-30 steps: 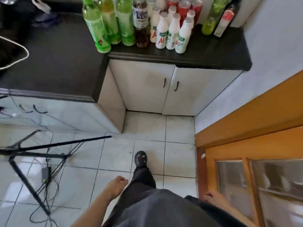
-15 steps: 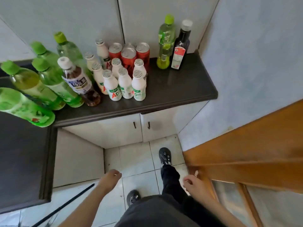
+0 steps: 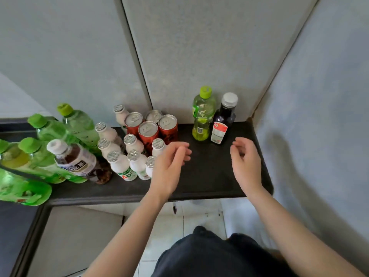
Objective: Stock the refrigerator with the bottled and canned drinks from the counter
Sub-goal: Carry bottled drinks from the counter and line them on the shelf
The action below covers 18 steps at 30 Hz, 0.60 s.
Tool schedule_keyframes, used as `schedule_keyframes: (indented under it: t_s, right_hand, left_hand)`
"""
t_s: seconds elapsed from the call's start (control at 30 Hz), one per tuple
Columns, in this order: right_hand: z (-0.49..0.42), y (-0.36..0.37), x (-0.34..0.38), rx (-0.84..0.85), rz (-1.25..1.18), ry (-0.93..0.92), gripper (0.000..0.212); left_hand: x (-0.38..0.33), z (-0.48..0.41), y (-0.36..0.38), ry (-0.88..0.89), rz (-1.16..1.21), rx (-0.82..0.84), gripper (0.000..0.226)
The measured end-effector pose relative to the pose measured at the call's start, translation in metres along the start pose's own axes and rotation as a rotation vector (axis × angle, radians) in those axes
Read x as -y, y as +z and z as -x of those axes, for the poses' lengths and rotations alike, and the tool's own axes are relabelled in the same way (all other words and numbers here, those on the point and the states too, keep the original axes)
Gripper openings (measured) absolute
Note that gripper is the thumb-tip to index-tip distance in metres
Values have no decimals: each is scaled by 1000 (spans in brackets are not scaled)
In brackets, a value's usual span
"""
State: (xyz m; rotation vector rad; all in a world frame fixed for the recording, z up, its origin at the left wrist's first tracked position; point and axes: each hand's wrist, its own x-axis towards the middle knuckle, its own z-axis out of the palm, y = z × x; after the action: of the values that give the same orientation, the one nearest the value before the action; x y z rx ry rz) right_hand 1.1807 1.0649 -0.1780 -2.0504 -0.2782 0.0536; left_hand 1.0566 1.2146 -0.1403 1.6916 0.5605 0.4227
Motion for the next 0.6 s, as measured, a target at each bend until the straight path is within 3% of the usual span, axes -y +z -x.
schedule_keyframes:
  t_s: [0.13, 0.2, 0.37, 0.6]
  right_hand:
    - [-49, 7, 28, -102, -20, -98, 38]
    - [-69, 11, 36, -130, 37, -175, 41]
    - [-95, 17, 38, -40, 55, -235, 40]
    - [-109, 18, 25, 109, 38, -227, 40]
  left_hand:
    - [-34, -62, 19, 198, -76, -99, 14]
    - [-40, -92, 30, 252, -203, -89, 26]
    - [-36, -139, 54, 160, -295, -23, 45]
    - [-25, -148, 69, 150, -236, -91, 23]
